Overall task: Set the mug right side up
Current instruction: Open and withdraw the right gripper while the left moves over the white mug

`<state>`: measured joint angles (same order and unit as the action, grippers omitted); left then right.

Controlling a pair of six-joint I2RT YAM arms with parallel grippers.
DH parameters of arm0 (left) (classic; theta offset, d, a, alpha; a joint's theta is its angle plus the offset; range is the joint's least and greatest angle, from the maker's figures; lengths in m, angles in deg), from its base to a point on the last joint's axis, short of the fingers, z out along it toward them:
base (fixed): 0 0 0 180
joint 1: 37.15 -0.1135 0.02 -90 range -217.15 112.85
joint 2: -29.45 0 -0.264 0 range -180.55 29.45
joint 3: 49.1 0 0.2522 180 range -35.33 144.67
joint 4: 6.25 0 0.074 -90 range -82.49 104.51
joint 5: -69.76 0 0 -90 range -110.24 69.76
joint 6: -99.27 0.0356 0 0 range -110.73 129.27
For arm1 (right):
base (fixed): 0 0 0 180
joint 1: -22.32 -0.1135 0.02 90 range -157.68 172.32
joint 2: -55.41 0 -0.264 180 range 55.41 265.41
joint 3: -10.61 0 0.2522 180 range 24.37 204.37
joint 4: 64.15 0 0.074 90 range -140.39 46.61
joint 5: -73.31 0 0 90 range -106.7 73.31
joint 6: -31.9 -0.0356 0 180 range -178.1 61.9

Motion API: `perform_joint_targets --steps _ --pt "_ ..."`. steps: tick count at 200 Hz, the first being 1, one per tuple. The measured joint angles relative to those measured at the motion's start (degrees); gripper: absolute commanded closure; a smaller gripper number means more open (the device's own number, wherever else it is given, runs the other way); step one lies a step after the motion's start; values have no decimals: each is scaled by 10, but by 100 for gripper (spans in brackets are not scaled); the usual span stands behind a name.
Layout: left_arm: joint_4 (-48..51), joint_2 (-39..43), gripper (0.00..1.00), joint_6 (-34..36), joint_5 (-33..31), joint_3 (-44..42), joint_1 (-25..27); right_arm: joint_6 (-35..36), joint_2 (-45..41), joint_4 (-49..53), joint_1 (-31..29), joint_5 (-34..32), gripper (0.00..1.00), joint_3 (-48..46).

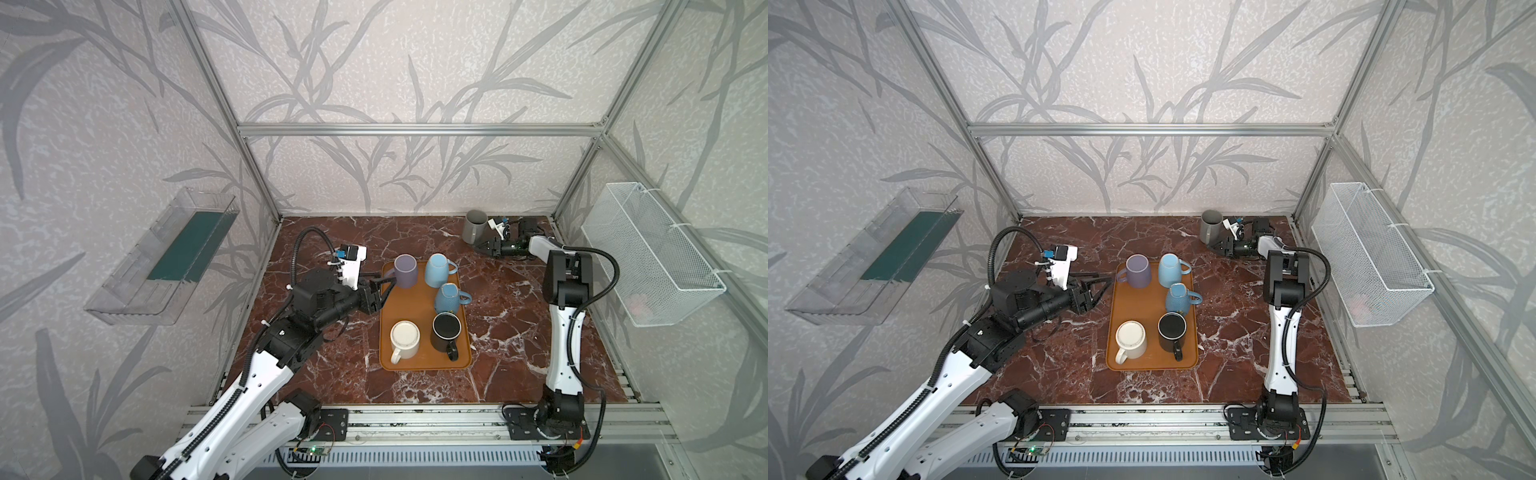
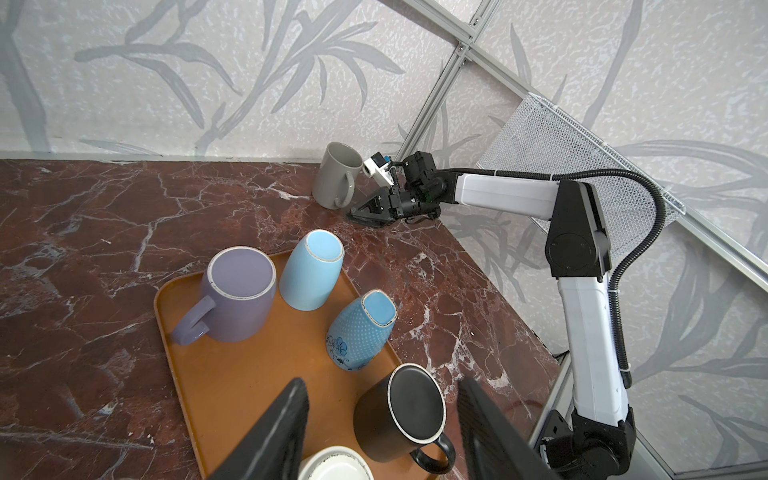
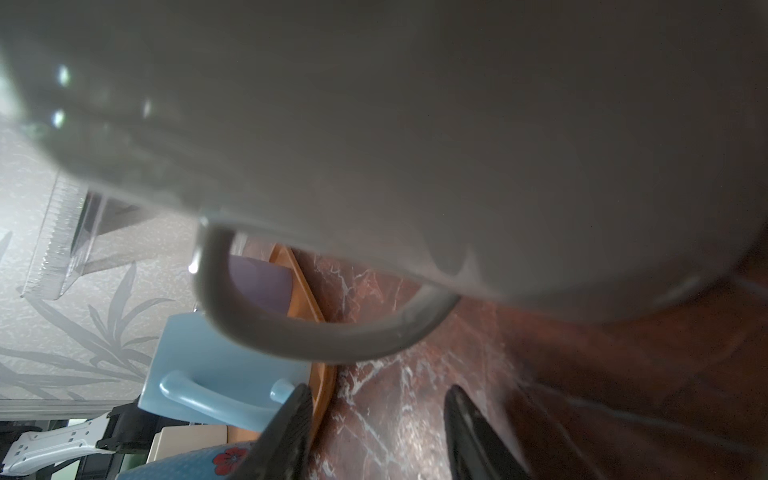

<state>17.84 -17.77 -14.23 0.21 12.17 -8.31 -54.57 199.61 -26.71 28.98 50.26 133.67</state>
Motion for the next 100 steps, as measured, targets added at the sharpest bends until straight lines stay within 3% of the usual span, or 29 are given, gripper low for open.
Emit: perform_joint_targets --steps 100 --pt "24 -7 40 6 -30 0 0 -30 -148 -68 0 -156 47 -145"
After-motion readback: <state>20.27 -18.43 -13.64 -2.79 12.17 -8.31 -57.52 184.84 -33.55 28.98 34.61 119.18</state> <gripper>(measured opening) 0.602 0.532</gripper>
